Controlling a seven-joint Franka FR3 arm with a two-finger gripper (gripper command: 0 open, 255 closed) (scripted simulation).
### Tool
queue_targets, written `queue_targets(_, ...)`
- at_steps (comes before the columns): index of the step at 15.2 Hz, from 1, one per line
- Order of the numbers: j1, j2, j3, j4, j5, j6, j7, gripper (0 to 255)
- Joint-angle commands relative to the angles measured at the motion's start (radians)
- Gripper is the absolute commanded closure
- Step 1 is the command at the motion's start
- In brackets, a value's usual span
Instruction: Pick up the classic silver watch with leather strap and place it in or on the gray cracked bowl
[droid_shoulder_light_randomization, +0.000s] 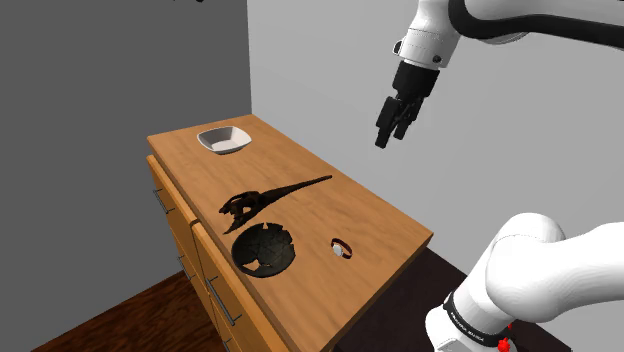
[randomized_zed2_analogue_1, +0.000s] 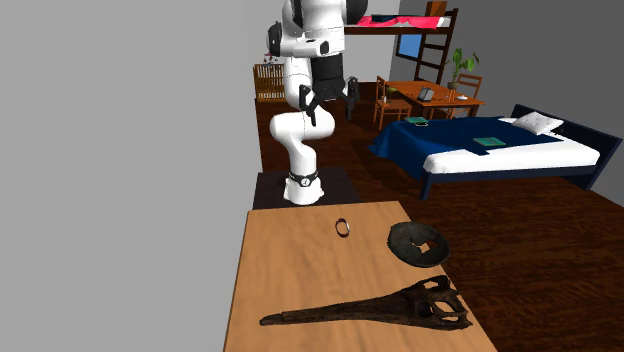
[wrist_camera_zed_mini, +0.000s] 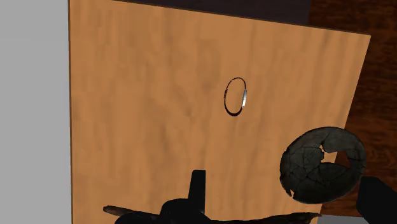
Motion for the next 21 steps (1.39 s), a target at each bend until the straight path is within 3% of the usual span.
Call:
queue_targets(1,0.0,0.0,0.0,0.0,0.0,0.0,0.0,0)
queue_targets(11,0.011,0.115,0.078,-0.23,0.026,0.267,0.064,0)
queue_targets(21,0.025,0.368,0.154,-0.359,0.049,0.57,0.132,0)
